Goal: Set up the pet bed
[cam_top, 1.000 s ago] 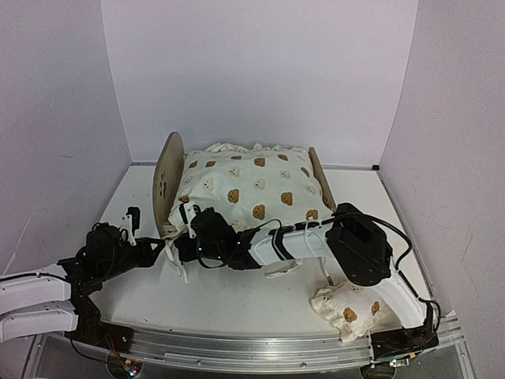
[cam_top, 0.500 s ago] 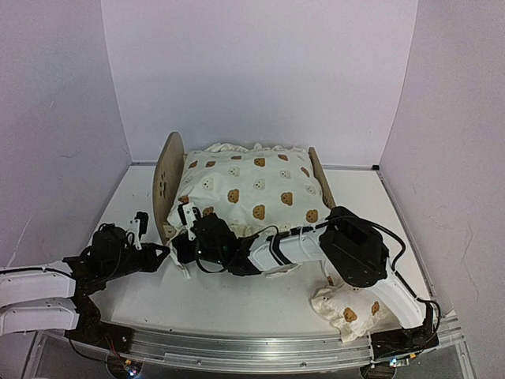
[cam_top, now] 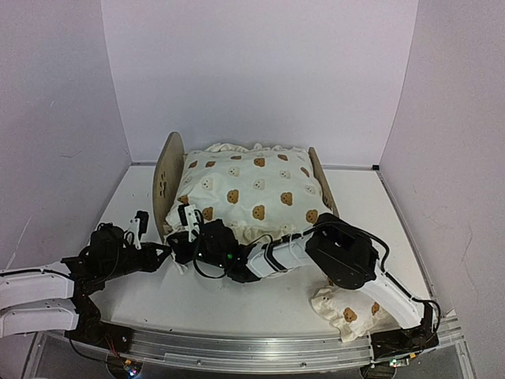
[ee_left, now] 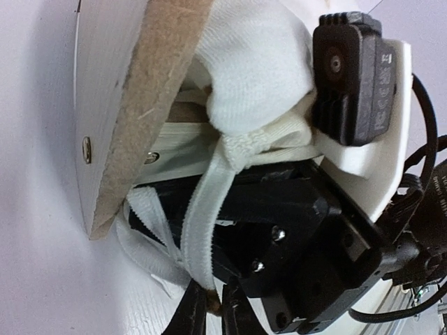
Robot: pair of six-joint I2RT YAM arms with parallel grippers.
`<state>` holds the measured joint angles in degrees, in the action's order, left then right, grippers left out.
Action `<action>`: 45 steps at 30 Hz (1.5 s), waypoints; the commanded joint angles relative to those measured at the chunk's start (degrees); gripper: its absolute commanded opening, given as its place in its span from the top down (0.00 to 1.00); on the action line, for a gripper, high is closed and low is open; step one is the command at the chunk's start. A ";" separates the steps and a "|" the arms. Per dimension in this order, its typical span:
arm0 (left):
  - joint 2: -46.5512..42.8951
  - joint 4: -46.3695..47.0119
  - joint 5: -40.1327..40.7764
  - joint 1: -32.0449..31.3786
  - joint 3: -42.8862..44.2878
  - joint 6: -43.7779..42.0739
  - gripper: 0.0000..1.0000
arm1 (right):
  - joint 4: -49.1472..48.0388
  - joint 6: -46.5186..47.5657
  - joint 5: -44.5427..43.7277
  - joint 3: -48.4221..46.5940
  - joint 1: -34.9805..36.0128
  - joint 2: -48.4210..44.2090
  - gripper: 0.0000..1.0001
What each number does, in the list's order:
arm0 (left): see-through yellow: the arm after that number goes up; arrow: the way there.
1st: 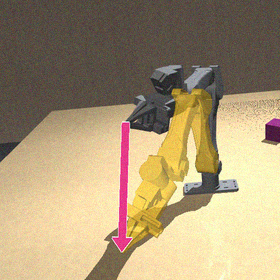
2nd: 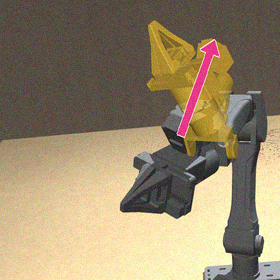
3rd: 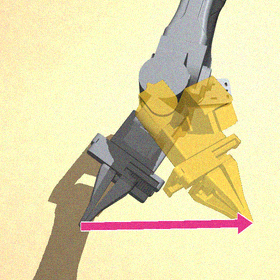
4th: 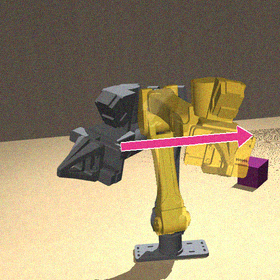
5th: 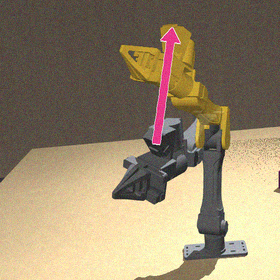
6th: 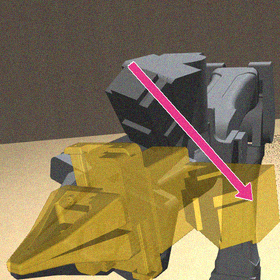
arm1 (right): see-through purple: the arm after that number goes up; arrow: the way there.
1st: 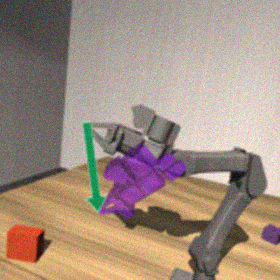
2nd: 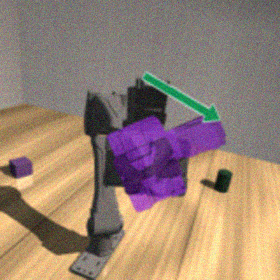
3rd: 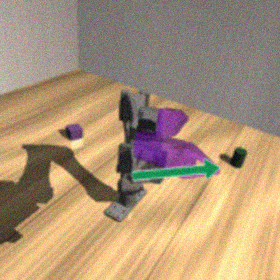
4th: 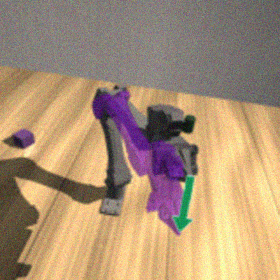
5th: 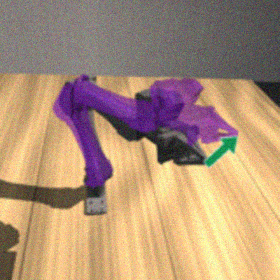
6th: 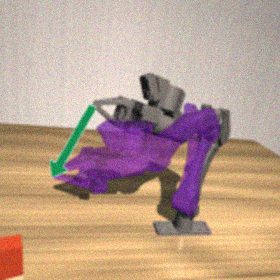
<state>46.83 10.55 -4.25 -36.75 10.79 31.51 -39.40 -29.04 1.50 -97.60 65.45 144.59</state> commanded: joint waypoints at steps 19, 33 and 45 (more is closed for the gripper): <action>-7.41 -31.87 5.31 3.46 18.85 15.07 0.44 | -16.44 5.54 6.29 -2.50 -2.09 4.91 1.00; 3.45 -17.37 -4.71 10.12 17.48 15.07 0.56 | -18.59 8.92 10.88 -4.41 -2.24 5.65 1.00; 6.84 -11.66 -2.15 10.12 14.81 18.15 0.60 | -19.89 8.47 11.95 -3.42 -2.21 5.35 1.00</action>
<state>53.12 -6.63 -7.33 -26.94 26.72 47.64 -54.98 -20.78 12.75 -99.15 63.79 149.36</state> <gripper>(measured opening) 0.406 0.012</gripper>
